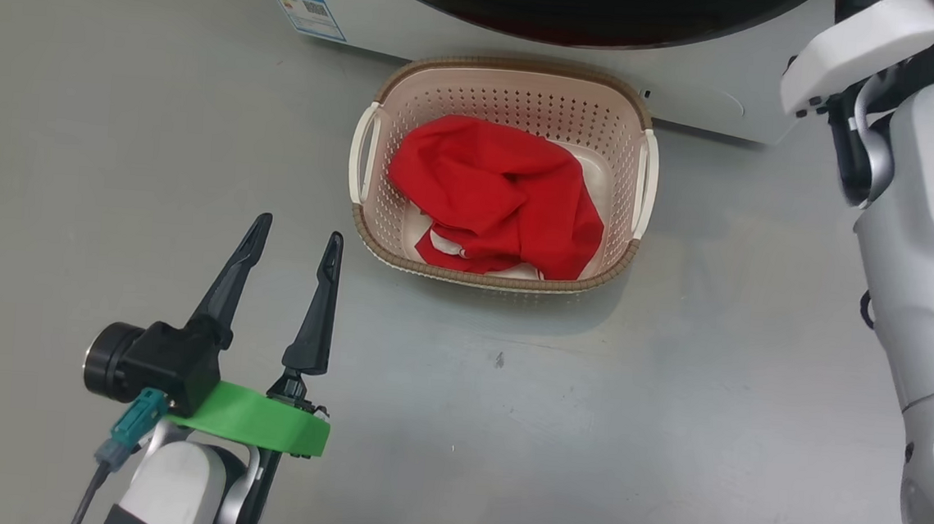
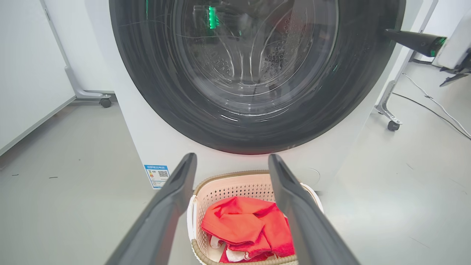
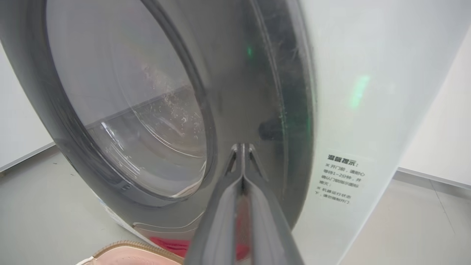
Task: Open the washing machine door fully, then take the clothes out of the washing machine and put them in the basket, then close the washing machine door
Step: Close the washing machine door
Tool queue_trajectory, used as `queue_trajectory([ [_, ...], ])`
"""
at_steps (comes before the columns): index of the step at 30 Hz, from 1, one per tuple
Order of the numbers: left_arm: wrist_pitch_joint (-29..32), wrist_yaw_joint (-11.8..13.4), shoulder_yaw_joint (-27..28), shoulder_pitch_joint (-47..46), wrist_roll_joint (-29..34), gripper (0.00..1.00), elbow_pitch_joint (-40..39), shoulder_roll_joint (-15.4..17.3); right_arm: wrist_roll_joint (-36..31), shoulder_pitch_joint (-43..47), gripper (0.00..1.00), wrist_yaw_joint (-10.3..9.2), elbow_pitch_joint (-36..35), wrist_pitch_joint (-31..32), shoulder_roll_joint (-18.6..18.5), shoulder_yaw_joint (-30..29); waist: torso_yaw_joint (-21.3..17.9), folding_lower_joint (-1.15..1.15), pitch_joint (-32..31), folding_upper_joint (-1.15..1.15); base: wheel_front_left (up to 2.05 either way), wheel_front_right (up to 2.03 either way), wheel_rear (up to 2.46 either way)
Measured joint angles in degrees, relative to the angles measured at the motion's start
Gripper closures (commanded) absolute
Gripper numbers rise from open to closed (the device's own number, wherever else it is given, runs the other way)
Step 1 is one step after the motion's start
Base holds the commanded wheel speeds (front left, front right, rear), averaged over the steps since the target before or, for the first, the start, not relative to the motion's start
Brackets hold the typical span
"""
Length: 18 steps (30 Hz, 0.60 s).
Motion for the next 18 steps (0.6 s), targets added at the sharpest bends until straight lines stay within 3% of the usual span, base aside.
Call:
queue_trajectory([
  [6, 0.0, 0.0, 0.8, 0.1, 0.0, 0.0, 1.0, 0.1, 0.7, 5.0, 1.0, 0.41, -2.3, 0.0, 1.9, -0.4, -1.1, 0.0, -1.8, 0.0, 0.0, 0.0, 0.0],
  [7, 0.0, 0.0, 1.0, 0.2, 0.0, 0.0, 1.1, 0.1, 0.9, 5.8, 0.89, 0.42, -2.7, 0.0, 2.1, -0.4, -1.3, 0.0, -2.2, 0.0, 0.0, 0.0, 0.0],
  [9, 0.0, 0.0, 1.5, 0.2, 0.0, 0.0, 1.1, 0.1, 1.6, 7.6, 0.25, 0.43, -3.8, 0.0, 2.6, -0.6, -1.9, 0.0, -2.8, 0.0, 0.0, 0.0, 0.0],
  [10, 0.0, 0.1, 1.8, 0.2, 0.0, 0.0, 1.1, 0.3, 1.9, 8.4, 0.02, 0.43, -4.4, 0.0, 2.9, -0.7, -2.2, 0.0, -3.2, 0.0, 0.0, 0.0, 0.0],
  [18, 0.0, 0.1, 2.4, 0.5, 0.0, 0.0, 1.4, 1.0, 2.2, 14.6, 0.0, 0.94, -8.4, 0.0, 3.5, -0.8, -4.1, 0.0, -5.7, 0.0, 0.0, 0.0, 0.0],
])
